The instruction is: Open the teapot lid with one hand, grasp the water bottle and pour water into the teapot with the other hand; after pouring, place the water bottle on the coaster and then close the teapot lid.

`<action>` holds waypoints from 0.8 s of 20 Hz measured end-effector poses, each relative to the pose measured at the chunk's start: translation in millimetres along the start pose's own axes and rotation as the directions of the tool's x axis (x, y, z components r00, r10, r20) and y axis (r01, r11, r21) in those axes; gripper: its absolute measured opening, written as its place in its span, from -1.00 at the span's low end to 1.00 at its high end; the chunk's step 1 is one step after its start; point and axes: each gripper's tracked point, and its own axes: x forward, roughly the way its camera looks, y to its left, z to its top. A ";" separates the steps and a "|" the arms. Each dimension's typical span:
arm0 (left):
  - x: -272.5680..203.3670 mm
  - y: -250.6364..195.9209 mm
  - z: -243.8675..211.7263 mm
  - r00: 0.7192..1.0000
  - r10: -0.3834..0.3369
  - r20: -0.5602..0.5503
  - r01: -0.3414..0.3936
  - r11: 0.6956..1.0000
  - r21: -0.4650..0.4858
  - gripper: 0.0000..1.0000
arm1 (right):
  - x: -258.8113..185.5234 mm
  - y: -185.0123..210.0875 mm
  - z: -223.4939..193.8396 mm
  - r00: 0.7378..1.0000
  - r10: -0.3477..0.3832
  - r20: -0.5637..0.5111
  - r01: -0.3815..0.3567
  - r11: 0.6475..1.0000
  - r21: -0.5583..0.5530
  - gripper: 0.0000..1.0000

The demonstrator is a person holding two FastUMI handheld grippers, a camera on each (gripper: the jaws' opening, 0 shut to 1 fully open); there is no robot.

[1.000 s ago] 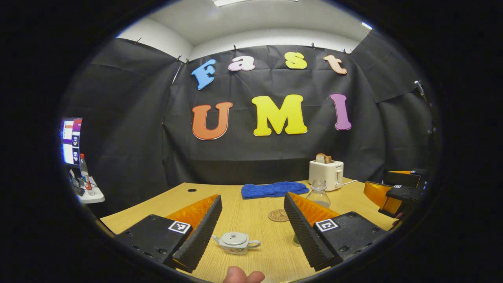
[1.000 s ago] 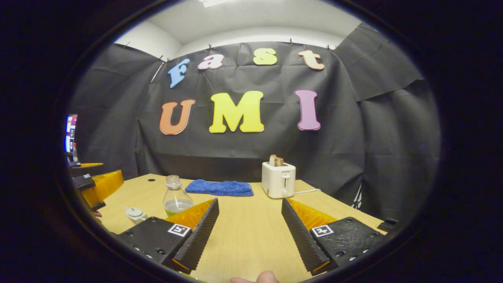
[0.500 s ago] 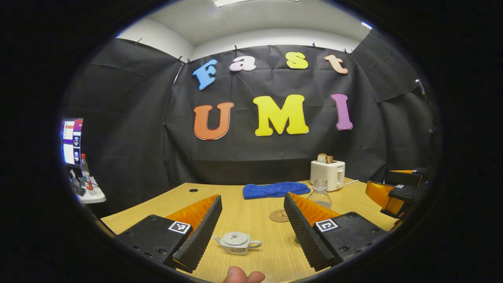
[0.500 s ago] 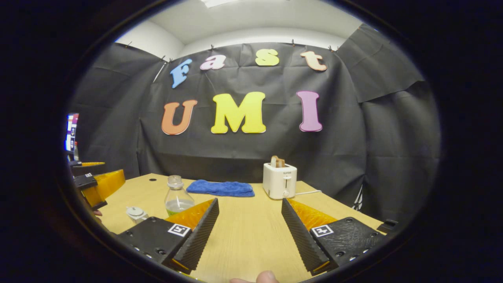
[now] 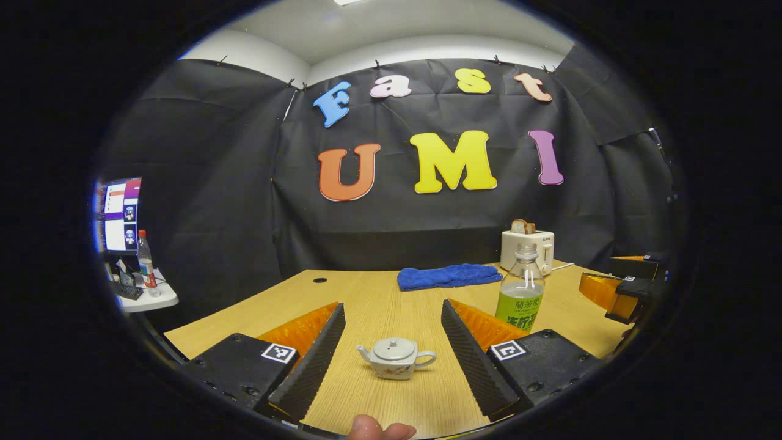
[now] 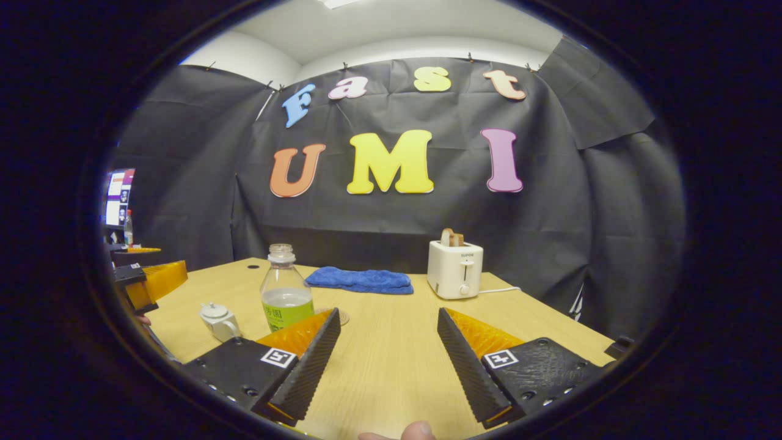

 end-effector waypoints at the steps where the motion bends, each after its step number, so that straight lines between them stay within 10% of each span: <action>1: 2.9 -0.9 -4.8 1.000 -0.006 -0.017 0.006 1.000 -0.010 0.99 | 0.5 1.4 -3.6 1.000 0.011 -0.017 -0.011 1.000 0.000 0.92; 6: 29.7 -3.2 -44.2 0.986 -0.043 -0.162 0.037 0.998 -0.042 0.92 | 0.8 -10.8 -3.2 1.000 -0.006 -0.025 0.006 1.000 -0.012 0.91; 16: 56.2 -2.3 -72.5 0.958 -0.028 -0.285 0.020 0.999 -0.031 0.17 | 5.9 -21.2 -10.3 0.999 -0.023 -0.045 0.023 1.000 -0.003 0.91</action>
